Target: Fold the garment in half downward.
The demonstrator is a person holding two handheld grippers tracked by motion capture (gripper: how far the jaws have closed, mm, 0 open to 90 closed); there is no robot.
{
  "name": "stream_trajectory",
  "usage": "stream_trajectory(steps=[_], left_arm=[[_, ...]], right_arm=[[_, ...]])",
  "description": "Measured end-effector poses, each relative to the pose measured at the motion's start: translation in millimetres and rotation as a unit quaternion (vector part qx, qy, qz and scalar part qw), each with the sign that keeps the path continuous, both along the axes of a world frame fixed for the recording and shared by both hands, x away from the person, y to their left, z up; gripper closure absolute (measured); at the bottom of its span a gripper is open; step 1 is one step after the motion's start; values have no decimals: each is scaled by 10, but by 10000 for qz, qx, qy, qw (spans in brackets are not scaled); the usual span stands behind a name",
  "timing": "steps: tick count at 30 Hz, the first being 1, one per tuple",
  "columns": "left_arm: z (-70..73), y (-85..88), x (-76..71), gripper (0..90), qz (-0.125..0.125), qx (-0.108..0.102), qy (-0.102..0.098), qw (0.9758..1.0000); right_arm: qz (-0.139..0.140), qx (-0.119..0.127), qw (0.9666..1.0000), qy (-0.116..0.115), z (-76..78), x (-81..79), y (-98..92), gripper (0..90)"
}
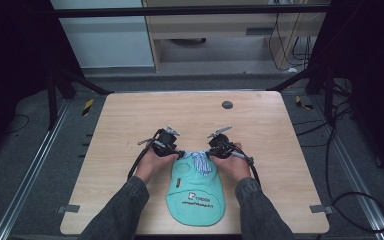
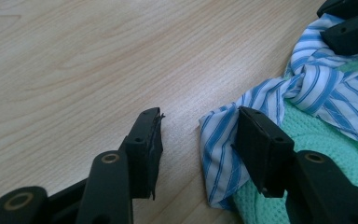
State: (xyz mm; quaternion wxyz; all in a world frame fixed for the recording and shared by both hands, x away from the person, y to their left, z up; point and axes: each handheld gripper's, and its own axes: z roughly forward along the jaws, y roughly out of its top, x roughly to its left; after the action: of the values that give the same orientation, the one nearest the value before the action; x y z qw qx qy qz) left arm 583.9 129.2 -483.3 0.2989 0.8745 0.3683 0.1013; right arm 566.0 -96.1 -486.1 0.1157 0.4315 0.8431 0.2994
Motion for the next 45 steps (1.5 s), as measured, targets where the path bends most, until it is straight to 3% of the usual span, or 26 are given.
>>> stream_trajectory(steps=[5, 7, 9, 14, 21, 39, 45], left_arm=[[-9, -14, -30, 593, -145, -48, 8, 9999], [-8, -18, -47, 710, -224, -89, 42, 9997], [-8, -25, -66, 734, -302, -104, 68, 9995], [12, -60, -111, 837, -460, 71, -83, 9989], [111, -44, -168, 849, -616, 94, -273, 9977], [495, -53, -262, 856, -810, 170, -591, 9948], [558, -71, -292, 856, -843, 149, -718, 9937]], right_arm=[[77, 15, 10000, 23, 4, -6, 15, 802], [159, -104, 9998, -54, 7, -20, 35, 823], [193, -136, 9997, -75, 10, -25, 40, 828], [339, -243, 9988, -262, 44, -71, 39, 836], [611, -296, 9964, -510, 129, -153, 6, 839], [729, -253, 9937, -814, 488, -318, -39, 838], [859, -371, 9902, -1032, 608, -371, -53, 839]])
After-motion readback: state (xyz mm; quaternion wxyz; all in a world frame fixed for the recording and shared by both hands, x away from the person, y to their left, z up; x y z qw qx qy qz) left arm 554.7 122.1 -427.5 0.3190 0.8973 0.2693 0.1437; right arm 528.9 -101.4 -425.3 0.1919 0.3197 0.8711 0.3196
